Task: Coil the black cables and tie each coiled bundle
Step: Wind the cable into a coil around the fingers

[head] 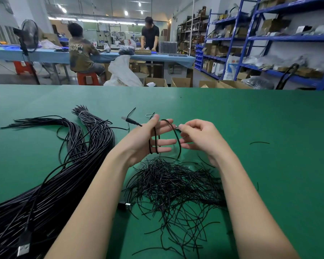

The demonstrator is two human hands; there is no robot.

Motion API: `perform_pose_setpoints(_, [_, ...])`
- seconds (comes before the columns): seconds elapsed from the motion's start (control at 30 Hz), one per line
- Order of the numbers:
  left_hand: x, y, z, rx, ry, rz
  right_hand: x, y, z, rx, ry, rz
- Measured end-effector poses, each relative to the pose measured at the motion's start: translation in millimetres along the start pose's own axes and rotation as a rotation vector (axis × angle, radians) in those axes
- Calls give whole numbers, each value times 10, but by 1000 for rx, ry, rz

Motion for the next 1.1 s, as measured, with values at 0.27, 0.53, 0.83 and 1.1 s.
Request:
perform_pose_setpoints(0.27, [-27, 3, -13, -23, 65, 40, 90, 378, 158, 313, -86, -69])
perform_pose_setpoints(0.53, [-36, 28, -13, 1, 76, 143, 267, 502, 99, 295, -189, -130])
perform_pose_setpoints(0.83, [-184, 109, 130, 148, 97, 359, -125, 401, 185, 361, -52, 34])
perform_pose_setpoints(1.1, [-128, 221, 199, 270, 44, 114, -327, 391, 155, 695, 79, 263])
Point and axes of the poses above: each hand's wrist, its own z-axis away from the middle knuckle, its own y-axis out of the palm, x = y × z, the point moved 10 cm from there along -z, towards the middle knuckle, and after that the axes turned 15 degrees about -y, right-handed, at the moved point
